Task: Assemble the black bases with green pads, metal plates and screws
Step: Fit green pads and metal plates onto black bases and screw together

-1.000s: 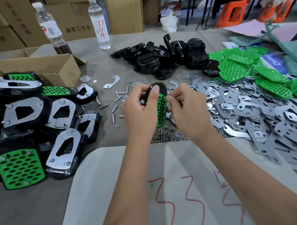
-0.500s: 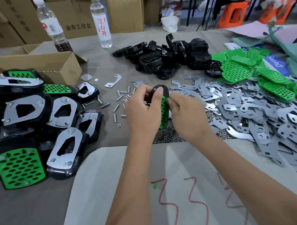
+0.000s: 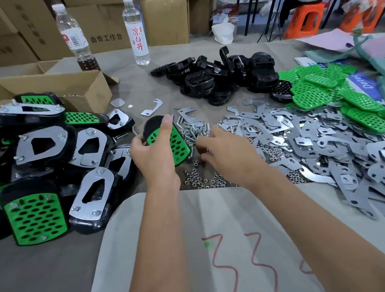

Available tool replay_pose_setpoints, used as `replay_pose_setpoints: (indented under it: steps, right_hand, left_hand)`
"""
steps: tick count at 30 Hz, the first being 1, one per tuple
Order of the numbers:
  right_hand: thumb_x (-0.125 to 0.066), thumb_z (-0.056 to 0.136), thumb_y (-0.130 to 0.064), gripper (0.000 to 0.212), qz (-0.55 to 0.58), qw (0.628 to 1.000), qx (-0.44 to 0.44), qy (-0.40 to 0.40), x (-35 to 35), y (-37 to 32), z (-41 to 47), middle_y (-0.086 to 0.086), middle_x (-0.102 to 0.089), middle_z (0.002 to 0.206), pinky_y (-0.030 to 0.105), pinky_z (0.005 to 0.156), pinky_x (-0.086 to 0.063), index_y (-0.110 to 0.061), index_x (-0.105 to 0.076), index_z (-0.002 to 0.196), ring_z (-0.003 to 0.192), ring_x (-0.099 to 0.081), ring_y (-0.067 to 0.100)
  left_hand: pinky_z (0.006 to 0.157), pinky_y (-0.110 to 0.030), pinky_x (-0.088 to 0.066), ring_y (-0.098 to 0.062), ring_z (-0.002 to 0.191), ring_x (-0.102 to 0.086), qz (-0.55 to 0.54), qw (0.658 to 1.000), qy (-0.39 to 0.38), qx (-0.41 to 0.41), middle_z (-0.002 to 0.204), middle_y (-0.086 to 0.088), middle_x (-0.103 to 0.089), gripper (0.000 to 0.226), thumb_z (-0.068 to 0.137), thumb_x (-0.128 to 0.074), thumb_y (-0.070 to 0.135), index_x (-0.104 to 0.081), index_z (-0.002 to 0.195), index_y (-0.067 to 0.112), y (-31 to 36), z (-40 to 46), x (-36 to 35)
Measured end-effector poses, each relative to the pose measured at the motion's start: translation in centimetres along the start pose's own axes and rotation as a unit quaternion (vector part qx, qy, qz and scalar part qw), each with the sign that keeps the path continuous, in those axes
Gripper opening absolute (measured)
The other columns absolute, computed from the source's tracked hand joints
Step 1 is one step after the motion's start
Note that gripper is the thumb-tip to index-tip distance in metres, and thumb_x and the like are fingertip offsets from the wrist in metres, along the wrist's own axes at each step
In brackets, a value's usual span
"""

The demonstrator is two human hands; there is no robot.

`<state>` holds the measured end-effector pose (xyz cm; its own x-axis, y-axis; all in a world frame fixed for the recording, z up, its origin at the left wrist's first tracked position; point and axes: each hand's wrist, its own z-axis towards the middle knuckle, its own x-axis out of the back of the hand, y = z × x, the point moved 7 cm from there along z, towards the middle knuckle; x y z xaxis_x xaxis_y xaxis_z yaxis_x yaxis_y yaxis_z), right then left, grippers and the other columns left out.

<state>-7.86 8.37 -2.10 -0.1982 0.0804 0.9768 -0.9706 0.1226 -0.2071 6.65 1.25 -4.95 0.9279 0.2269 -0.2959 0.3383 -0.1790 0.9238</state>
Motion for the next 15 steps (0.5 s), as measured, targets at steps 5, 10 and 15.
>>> replay_pose_setpoints:
  steps: [5,10,15]
  right_hand:
    - [-0.052,0.107,-0.034,0.016,0.069,0.996,-0.029,0.038,0.7,1.0,-0.3,0.002,-0.06,0.1,0.04,0.078,-0.047,-0.019,-0.054,0.103,0.096,-0.061,0.029]
    - [-0.07,0.098,-0.021,0.018,0.352,0.902,-0.091,0.232,2.6,4.8,-3.1,0.002,-0.065,0.06,0.027,0.053,-0.043,-0.019,-0.065,0.082,0.054,-0.057,0.017]
    - [-0.062,0.097,0.006,0.019,0.538,0.806,-0.105,0.224,1.5,6.1,-4.3,0.005,-0.075,0.075,0.025,0.055,-0.055,-0.008,-0.074,0.097,0.063,-0.067,0.015]
  left_hand:
    - [0.048,-0.024,-0.053,-0.009,0.058,-0.066,-0.005,0.998,-0.061,0.004,0.067,0.007,-0.07,0.038,0.078,-0.091,0.032,-0.067,0.095,0.007,0.1,-0.2,-1.0]
    - [0.051,-0.038,-0.059,-0.017,0.059,-0.069,-0.009,0.991,-0.124,0.052,0.07,0.001,-0.073,0.03,0.074,-0.093,0.021,-0.068,0.087,0.014,-0.8,-1.1,-2.5]
    - [0.059,-0.036,-0.06,-0.015,0.067,-0.068,0.041,0.988,-0.148,-0.011,0.077,0.002,-0.074,0.028,0.078,-0.091,0.024,-0.068,0.09,0.014,-0.8,-1.8,-3.4]
